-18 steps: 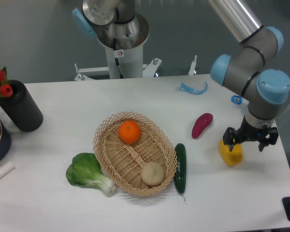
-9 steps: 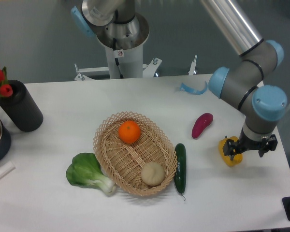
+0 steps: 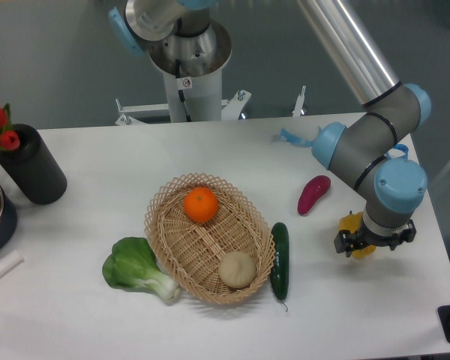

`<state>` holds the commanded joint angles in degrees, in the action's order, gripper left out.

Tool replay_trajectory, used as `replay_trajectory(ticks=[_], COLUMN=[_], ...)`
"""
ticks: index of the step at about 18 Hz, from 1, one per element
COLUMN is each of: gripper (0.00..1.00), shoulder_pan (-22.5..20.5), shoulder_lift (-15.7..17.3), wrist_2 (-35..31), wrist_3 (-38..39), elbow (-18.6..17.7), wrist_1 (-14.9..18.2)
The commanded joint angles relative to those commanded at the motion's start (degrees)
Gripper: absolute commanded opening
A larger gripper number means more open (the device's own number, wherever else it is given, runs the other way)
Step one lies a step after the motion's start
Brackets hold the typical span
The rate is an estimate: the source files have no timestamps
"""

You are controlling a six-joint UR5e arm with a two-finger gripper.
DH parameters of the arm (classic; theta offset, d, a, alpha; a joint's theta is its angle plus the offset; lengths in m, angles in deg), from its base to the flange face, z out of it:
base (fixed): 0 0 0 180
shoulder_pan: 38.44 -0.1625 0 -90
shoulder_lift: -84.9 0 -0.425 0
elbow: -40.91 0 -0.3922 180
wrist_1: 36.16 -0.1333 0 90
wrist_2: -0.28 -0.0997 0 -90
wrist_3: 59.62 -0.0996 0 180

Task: Pick up the yellow pepper from the table
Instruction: 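Lift the held pepper slightly off the table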

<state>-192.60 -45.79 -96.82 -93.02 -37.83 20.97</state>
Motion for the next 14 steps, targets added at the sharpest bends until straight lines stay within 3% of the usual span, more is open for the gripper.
replay_trajectory(ticks=[2, 6, 10, 14], gripper=[1.00, 1.00, 0.83, 0.52], shoulder_pan=[0.62, 0.62, 0.62, 0.62], shoulder_lift=[-0.53, -0.53, -0.62, -0.79], wrist_2=[-3.52, -3.88, -3.70, -3.27], wrist_3=[0.00, -0.09, -0.09, 0.00], elbow=[-0.27, -0.36, -0.27, 0.08], wrist_1=[-0.09, -0.09, -0.09, -0.35])
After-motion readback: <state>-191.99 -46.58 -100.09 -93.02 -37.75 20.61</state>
